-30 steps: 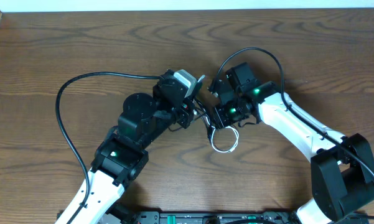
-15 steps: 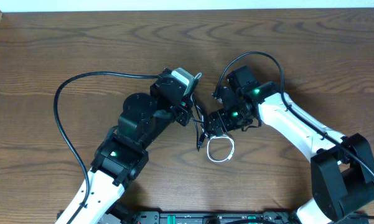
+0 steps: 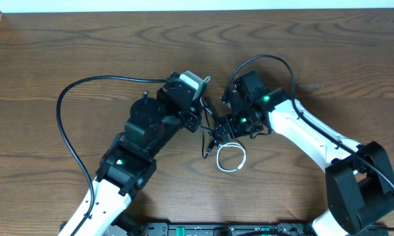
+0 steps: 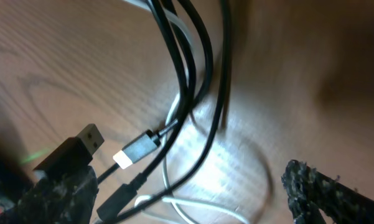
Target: Untangle cables
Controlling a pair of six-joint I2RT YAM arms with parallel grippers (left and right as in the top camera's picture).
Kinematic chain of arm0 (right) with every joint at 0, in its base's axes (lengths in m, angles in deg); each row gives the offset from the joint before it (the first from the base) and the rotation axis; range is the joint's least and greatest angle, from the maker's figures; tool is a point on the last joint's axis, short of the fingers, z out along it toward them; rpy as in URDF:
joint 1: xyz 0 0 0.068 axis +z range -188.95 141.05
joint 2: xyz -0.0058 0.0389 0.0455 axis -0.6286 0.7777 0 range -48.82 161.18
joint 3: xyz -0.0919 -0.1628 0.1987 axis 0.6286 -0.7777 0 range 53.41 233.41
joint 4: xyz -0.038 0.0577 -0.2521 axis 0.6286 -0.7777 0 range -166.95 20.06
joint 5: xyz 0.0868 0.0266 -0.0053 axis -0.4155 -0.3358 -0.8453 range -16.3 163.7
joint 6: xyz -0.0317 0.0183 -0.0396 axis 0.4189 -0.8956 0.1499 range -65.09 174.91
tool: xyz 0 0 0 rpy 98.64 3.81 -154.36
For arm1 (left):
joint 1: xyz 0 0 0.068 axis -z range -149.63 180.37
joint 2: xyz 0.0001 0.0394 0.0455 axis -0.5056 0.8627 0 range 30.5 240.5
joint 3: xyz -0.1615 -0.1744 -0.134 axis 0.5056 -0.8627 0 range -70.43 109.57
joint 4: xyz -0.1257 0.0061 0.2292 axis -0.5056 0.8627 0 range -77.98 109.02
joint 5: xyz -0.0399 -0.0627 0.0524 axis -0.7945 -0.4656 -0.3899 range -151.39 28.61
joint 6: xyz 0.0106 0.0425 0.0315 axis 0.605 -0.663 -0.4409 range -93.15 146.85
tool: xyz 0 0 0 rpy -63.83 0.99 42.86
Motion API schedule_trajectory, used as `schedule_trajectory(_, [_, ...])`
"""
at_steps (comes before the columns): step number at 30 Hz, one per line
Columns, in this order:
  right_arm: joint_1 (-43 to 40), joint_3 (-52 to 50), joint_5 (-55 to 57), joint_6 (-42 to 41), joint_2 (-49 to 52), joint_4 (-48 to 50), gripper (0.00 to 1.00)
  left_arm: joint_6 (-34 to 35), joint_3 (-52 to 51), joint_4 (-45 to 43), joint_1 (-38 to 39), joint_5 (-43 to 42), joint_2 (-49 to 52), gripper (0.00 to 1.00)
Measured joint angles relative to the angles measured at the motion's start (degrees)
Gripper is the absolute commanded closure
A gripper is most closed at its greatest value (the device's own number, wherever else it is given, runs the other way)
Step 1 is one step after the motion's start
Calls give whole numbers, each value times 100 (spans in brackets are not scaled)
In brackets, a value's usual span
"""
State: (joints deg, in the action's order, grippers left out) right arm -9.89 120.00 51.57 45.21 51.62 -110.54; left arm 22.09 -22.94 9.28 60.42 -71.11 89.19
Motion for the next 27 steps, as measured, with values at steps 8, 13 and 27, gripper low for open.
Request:
schedule_trajectory(8, [-153, -2, 164, 750, -232, -61, 3, -7, 0, 28, -114, 87, 0, 92])
schedule_trajectory(13, [-179, -4, 380, 949, -774, -210, 1, -15, 0, 129, -297, 98, 0, 92])
schedule_trajectory(27, [293, -114, -254, 1397, -1239, -52, 1, 24, 0, -52, -380, 107, 0, 92])
